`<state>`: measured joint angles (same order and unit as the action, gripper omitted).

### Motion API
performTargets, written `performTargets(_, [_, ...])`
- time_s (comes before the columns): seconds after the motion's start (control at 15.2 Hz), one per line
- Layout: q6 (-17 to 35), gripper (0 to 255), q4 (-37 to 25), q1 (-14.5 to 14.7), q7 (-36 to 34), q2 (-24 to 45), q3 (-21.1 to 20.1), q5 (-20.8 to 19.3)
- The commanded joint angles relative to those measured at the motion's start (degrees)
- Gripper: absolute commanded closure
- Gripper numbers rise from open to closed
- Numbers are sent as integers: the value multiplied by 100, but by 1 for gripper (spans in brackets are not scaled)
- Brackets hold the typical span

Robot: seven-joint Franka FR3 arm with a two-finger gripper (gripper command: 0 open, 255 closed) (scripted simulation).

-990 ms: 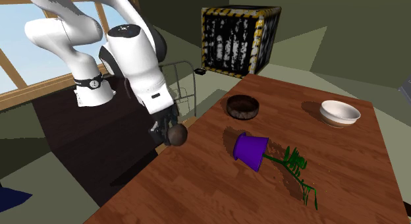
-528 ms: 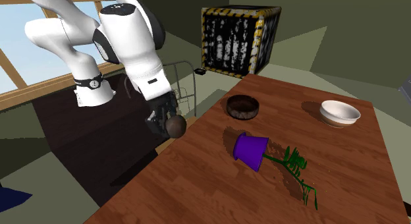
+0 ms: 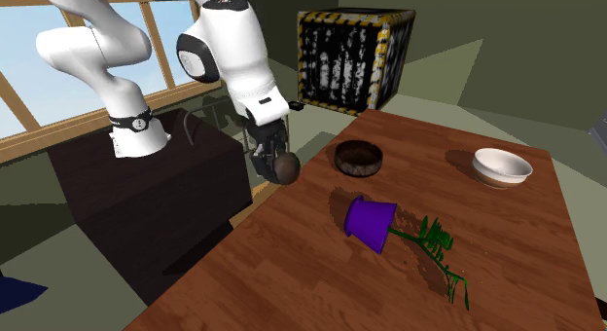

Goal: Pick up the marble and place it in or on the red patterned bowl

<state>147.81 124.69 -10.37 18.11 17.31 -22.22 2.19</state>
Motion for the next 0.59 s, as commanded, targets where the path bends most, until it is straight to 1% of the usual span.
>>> performTargets(0.0, [-48,255,-207,251,-364,131,-4,-147])
performTargets(0.53, [-258,255,-1077,1287,-1673,717,55,-690])
